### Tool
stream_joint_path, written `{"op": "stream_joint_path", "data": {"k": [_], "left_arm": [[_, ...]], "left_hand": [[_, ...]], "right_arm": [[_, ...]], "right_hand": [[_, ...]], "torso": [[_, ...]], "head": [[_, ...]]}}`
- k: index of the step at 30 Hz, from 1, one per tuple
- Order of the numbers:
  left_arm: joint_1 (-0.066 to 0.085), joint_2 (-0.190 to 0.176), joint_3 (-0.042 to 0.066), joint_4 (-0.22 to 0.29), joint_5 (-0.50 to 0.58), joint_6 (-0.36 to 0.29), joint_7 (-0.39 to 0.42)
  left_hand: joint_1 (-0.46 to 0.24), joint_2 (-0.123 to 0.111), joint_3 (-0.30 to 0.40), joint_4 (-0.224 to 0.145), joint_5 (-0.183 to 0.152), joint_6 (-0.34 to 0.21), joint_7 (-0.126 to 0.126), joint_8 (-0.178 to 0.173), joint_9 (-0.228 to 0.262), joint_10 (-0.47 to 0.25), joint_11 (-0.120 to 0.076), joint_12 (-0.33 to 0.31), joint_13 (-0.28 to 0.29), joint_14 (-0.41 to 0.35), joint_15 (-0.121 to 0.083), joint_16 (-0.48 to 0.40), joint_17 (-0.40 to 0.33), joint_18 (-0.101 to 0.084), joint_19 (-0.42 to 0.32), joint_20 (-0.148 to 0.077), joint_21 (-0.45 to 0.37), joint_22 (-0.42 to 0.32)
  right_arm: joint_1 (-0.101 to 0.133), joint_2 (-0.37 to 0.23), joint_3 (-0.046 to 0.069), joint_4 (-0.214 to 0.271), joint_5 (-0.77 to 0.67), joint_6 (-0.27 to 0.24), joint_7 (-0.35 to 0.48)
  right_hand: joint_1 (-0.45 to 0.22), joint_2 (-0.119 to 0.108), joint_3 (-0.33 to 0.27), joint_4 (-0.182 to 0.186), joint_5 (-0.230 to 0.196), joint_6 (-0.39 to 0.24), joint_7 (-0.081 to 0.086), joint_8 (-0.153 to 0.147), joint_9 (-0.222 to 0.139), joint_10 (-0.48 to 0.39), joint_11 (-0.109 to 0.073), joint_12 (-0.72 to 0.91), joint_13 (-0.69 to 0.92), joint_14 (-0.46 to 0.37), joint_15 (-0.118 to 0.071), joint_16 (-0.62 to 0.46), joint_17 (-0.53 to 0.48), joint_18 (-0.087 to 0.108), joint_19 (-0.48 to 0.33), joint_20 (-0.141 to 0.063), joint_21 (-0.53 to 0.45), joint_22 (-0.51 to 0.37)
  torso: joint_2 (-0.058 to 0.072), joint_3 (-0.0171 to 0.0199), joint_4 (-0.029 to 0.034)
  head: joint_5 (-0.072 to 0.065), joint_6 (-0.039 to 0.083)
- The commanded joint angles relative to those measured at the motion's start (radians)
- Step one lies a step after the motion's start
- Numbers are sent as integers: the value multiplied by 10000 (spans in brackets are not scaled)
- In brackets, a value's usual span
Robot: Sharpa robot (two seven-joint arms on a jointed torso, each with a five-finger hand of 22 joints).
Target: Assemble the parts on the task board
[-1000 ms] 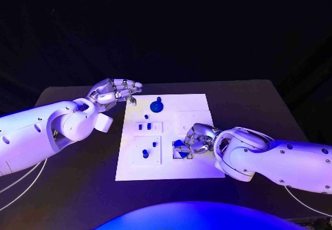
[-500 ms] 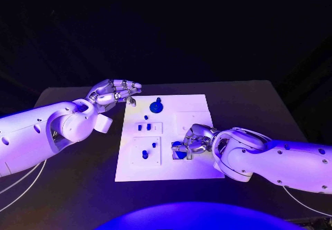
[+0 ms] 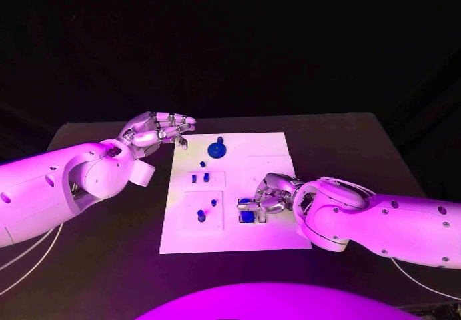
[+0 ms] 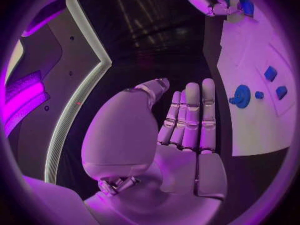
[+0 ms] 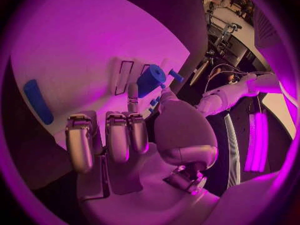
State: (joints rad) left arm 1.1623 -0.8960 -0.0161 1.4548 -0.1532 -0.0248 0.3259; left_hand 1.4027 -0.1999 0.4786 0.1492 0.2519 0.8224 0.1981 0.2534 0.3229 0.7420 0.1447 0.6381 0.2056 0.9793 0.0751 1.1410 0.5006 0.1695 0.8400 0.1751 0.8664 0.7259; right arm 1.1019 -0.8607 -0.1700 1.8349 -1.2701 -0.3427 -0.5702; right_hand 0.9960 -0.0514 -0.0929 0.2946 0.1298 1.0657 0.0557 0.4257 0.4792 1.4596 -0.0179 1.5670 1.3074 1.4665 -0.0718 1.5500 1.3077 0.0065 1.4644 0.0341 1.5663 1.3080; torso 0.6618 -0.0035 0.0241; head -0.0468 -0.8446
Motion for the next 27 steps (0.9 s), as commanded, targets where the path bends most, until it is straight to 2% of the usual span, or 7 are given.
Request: {"op": "stream_joint_path", "data": {"k": [1,3,8,16,24,27], "left_arm": [[3,9,6,15,70,184,19],[3,10,6,13,71,186,20],[2,10,5,3,71,183,16],[1,20,2,-25,71,187,12],[-7,29,-15,-45,92,183,2],[-16,41,-26,-53,99,191,-1]], "left_hand": [[-53,54,-14,57,22,-14,-16,51,-17,65,7,-54,-8,17,10,45,-13,133,7,4,22,14],[-53,54,-14,57,22,-14,-16,51,-17,65,7,-54,-8,17,10,45,-13,133,7,4,22,14],[-53,54,-14,57,22,-14,-16,51,-17,65,7,-54,-8,17,10,45,-13,133,7,4,22,14],[-53,54,-14,57,22,-14,-16,51,-17,65,7,-54,-8,17,10,45,-13,133,7,4,22,14],[-60,66,-14,70,23,-23,-16,56,-21,61,7,-59,-20,20,11,48,-14,133,8,5,19,13],[-63,63,-17,72,22,-30,-13,54,-23,60,8,-60,-23,20,12,49,-14,133,8,5,19,12]], "right_arm": [[-11,8,-1,1,-394,237,-27],[-12,-15,-1,29,-455,208,8],[-18,-210,0,241,-508,120,247],[-14,-680,7,734,-288,26,493],[-5,-1093,10,1036,452,360,506],[-10,-1158,10,1074,567,491,527]], "right_hand": [[-58,-65,-71,10,-28,-102,0,51,-9,1112,17,38,2634,918,-64,37,1989,-63,1060,-43,31,2624],[-32,-65,-85,4,10,-125,7,50,-16,1112,22,38,2634,917,-60,36,1987,-61,1058,-39,22,2621],[319,135,-79,-18,259,-173,17,96,-46,1112,33,38,2634,916,-47,33,1984,-58,1054,-24,8,2618],[568,208,-108,-25,389,-206,22,118,-69,1112,37,38,2634,912,-43,26,1965,-53,1047,-19,-15,2611],[640,231,-123,-29,436,-203,18,132,-74,1112,36,38,2634,917,-44,32,1986,-59,1056,-19,15,2619],[959,179,-192,-48,391,-215,15,161,-96,1112,31,38,2634,919,-47,33,1995,-57,1052,-21,2,2616]], "torso": [[-3,4,5],[-1,9,4],[6,20,-6],[1,22,-9],[3,22,-19],[2,28,-20]], "head": [[-8,13],[-5,26],[16,49],[21,42],[35,40],[29,50]]}}
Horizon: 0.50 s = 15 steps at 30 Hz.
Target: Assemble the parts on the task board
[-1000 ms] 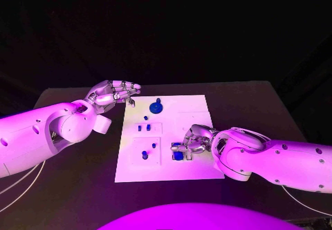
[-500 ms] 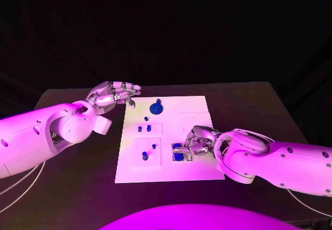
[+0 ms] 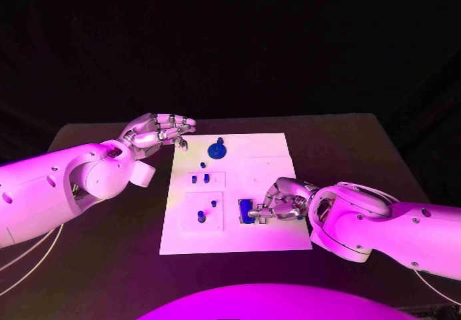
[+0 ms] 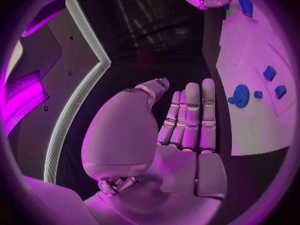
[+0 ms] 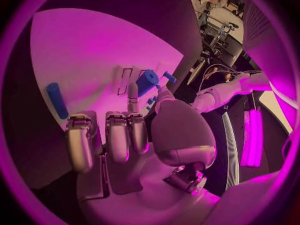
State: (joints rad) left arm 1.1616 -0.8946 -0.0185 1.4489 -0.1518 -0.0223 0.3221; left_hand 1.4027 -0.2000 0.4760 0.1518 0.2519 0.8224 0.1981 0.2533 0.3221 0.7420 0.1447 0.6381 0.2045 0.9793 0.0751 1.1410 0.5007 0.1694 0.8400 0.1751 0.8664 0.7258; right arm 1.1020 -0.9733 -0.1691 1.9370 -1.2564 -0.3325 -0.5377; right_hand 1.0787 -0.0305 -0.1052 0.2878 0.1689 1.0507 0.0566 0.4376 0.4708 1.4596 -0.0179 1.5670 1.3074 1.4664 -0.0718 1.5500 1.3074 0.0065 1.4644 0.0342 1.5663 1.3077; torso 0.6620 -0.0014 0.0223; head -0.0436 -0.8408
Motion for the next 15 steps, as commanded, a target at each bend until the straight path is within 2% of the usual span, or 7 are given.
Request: {"op": "stream_joint_path", "data": {"k": [1,6,9,13,15], "left_arm": [[-12,31,-4,4,86,168,37],[-22,42,-12,-1,90,175,32],[-27,46,-15,-6,93,171,26],[-31,51,-20,-8,100,181,-13],[-33,55,-23,-7,102,187,-24]], "left_hand": [[-64,63,10,45,22,-30,-13,55,-16,60,7,-60,-11,20,12,49,-15,134,8,6,19,13],[-64,63,10,45,22,-30,-13,55,-16,60,7,-60,-11,20,12,49,-15,134,8,6,19,13],[-71,59,4,52,21,-45,-7,51,-20,54,10,-64,-17,20,13,50,-16,134,8,7,17,12],[-74,57,2,54,21,-55,-2,47,-23,52,11,-65,-19,21,13,50,-16,134,8,7,16,11],[-84,54,-4,62,21,-79,9,38,-29,49,14,-66,-24,22,15,51,-16,134,8,8,14,10]], "right_arm": [[-11,-47,1,58,451,415,206],[-16,-98,1,27,513,559,232],[-18,-78,1,-51,513,547,226],[-27,57,1,-240,406,389,173],[-52,150,2,-323,375,314,161]], "right_hand": [[267,-48,-93,18,-54,-71,6,52,-22,1112,29,38,2634,916,-47,29,1984,-54,1048,-22,-10,2616],[964,-71,-121,-3,-72,-102,2,82,-80,1112,26,38,2634,915,-52,26,1981,-54,1048,-27,-11,2615],[1101,-70,-103,2,-110,-107,2,85,-97,1112,25,38,2634,916,-53,26,1983,-54,1048,-27,-10,2616],[1228,55,-23,22,-169,-109,2,87,-122,1112,25,38,2634,918,-53,28,1993,-55,1050,-28,-4,2617],[1256,112,0,27,-157,-103,1,91,-130,1112,23,38,2634,918,-53,29,1996,-59,1055,-28,14,2622]], "torso": [[-4,2,7],[-9,-18,50],[-6,-15,42],[-9,-18,20],[4,-8,12]], "head": [[-8,22],[-28,23],[-12,36],[19,59],[25,72]]}}
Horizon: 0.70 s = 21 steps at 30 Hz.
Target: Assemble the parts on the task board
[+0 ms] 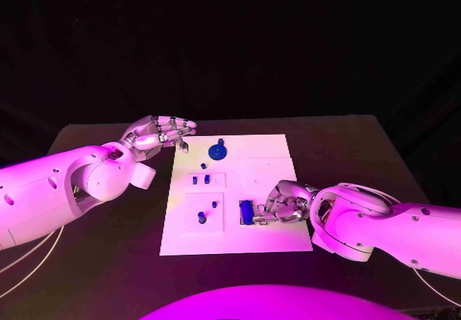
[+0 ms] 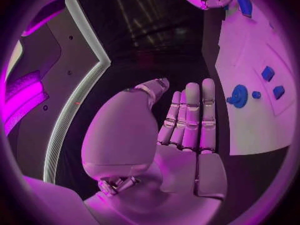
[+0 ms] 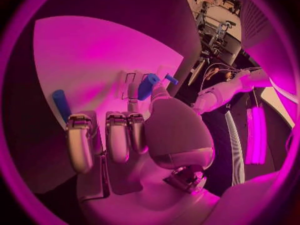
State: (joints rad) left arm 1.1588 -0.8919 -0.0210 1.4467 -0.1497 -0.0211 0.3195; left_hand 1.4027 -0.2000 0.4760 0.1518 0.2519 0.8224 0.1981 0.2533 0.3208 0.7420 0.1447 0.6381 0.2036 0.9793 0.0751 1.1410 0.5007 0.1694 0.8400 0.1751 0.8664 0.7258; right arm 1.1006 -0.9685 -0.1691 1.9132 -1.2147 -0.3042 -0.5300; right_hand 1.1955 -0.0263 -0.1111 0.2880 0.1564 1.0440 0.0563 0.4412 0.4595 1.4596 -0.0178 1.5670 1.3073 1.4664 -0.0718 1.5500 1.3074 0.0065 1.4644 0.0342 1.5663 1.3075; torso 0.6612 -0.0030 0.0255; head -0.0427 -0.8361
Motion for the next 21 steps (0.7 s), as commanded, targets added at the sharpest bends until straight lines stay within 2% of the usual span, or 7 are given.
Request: {"op": "stream_joint_path", "data": {"k": [1,10,15,21], "left_arm": [[-4,29,0,16,81,173,1],[-7,30,-6,32,84,120,35],[-7,19,-7,34,85,128,21],[-7,9,-7,42,85,146,0]], "left_hand": [[-90,52,-8,67,21,-90,14,35,-19,46,16,-68,-18,22,17,51,-17,133,8,9,13,10],[-90,54,-8,69,22,-96,15,33,-21,44,18,-68,-21,22,18,52,-17,133,8,9,12,10],[-90,54,-8,69,22,-96,15,33,-21,44,18,-68,-21,22,18,52,-17,133,8,9,12,10],[-90,54,-8,69,22,-96,15,33,-21,44,18,-68,-21,22,18,52,-17,133,8,9,12,10]], "right_arm": [[-49,139,2,-117,-47,15,88],[-91,419,4,-423,-45,28,119],[-95,460,4,-488,-30,113,134],[-96,478,4,-503,-24,207,126]], "right_hand": [[89,70,59,26,-32,-36,4,54,-17,1112,22,38,2635,919,-53,29,1996,-59,1055,-29,14,2624],[98,89,65,26,-19,-34,3,56,-21,1112,22,38,2635,924,-54,37,2025,-62,1060,-29,30,2629],[110,89,66,21,-13,-34,2,55,-24,1112,21,38,2635,923,-54,35,2020,-61,1059,-29,27,2628],[139,77,65,9,-5,-37,2,54,-29,1112,19,38,2635,922,-55,34,2015,-58,1054,-30,11,2623]], "torso": [[21,13,-13],[16,-8,10],[17,5,-11],[11,-3,-22]], "head": [[10,33],[-31,4],[-10,-17],[-14,-37]]}}
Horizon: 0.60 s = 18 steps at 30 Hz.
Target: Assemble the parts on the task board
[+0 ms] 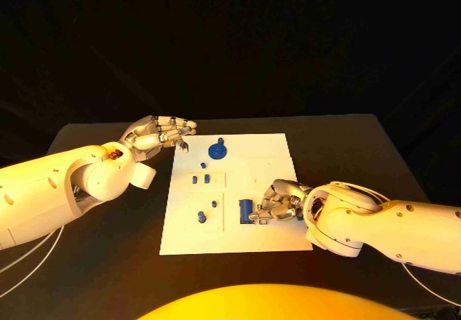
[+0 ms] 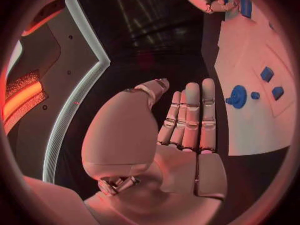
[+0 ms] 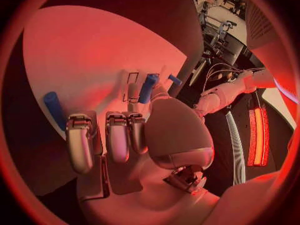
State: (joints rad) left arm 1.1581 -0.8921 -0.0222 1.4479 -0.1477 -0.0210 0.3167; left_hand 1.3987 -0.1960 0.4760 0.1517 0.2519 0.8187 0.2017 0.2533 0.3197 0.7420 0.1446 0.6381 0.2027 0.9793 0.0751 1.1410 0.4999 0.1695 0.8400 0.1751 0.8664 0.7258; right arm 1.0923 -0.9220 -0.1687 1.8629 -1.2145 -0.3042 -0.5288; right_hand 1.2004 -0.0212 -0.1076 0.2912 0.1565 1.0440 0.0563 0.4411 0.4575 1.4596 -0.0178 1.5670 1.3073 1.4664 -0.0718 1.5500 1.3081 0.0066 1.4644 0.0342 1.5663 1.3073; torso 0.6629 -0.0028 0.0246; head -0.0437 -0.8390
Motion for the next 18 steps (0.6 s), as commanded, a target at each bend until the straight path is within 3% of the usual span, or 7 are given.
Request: {"op": "stream_joint_path", "data": {"k": [1,6,12,15,18], "left_arm": [[-1,11,5,31,65,146,26],[-1,6,5,30,65,153,15],[-1,-2,4,19,65,146,22],[-2,-1,3,15,65,141,27],[-2,2,3,17,65,132,38]], "left_hand": [[-50,14,-8,70,22,-60,-21,33,-10,44,18,-68,-12,22,18,52,-9,133,8,9,12,10],[-50,14,-8,70,22,-60,-21,33,-10,44,18,-68,-12,22,18,52,-9,133,8,9,12,10],[-50,14,-8,70,22,-60,-21,33,-10,44,18,-68,-12,22,18,52,-9,133,8,9,12,10],[-35,18,-5,66,25,-68,-19,39,-14,44,20,-66,-20,23,19,54,-10,134,11,11,9,9],[-35,18,-5,66,25,-68,-19,39,-14,44,20,-66,-20,23,19,54,-10,134,11,11,9,9]], "right_arm": [[-13,13,0,1,-27,211,112],[-13,-22,0,28,-49,83,173],[44,-353,27,277,236,-654,966],[189,-646,42,431,693,-1201,1561],[361,-1012,48,543,947,-1522,1918]], "right_hand": [[93,26,31,-24,-5,-38,1,55,-9,1112,19,38,2635,922,-55,34,2008,-59,1054,-29,12,2626],[258,14,56,-45,35,-49,0,48,-36,1112,18,38,2635,918,-57,28,1989,-55,1048,-31,-8,2620],[400,3,75,-35,190,-97,19,18,-78,1112,29,38,2635,898,-53,-2,1890,-36,1021,-30,-99,2595],[691,-66,97,-35,376,-428,157,-184,-198,915,145,-328,2415,812,33,-132,1493,92,831,26,-728,2421],[836,-105,96,-24,452,-770,298,-418,-315,909,257,-339,2410,818,119,-132,1522,92,826,89,-741,2418]], "torso": [[-4,-4,-11],[-16,-5,0],[-20,-5,-9],[-26,-15,-13],[-23,-17,-22]], "head": [[0,-14],[-1,-19],[13,-7],[-13,2],[-47,19]]}}
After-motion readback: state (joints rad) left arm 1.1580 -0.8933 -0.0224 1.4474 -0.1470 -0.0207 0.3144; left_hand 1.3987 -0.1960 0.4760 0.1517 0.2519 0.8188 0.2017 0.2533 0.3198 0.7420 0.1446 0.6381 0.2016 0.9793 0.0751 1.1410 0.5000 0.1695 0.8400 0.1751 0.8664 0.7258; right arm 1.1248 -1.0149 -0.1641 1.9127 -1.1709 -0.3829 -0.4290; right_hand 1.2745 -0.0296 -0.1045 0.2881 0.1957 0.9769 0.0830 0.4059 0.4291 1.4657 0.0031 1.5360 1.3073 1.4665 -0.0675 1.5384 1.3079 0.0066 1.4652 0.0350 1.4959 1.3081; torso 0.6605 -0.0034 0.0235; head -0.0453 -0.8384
